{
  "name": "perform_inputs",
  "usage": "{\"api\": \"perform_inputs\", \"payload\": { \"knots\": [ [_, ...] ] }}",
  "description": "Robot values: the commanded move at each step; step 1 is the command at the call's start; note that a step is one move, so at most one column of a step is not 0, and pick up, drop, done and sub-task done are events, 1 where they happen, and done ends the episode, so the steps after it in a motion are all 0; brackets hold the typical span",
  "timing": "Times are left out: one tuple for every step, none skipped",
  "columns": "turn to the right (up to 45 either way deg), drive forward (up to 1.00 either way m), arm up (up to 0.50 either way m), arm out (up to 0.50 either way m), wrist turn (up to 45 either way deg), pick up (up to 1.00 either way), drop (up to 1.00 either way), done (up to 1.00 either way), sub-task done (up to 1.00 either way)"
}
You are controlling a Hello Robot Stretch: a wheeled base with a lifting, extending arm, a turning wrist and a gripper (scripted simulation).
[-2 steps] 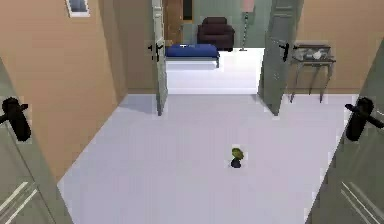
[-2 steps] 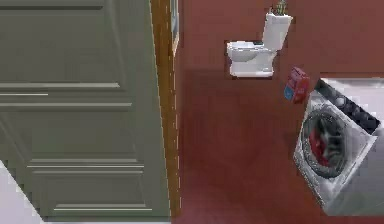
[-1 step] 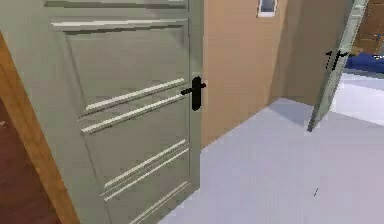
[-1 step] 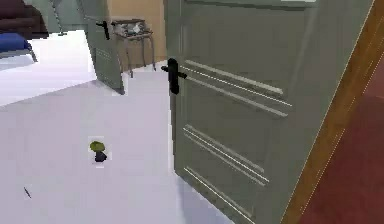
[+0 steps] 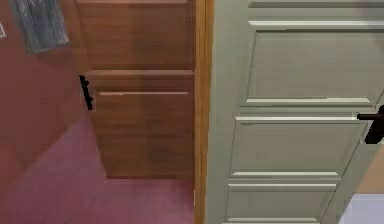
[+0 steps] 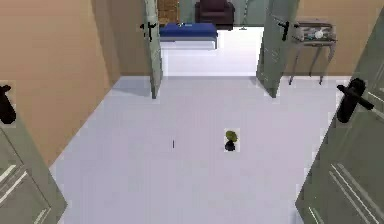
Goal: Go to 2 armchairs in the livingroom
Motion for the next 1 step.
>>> {"api": "perform_inputs", "payload": {
  "knots": [
    [-45.0,0.0,0.0,0.0,0.0,0.0,0.0,0.0,0.0]
  ]
}}
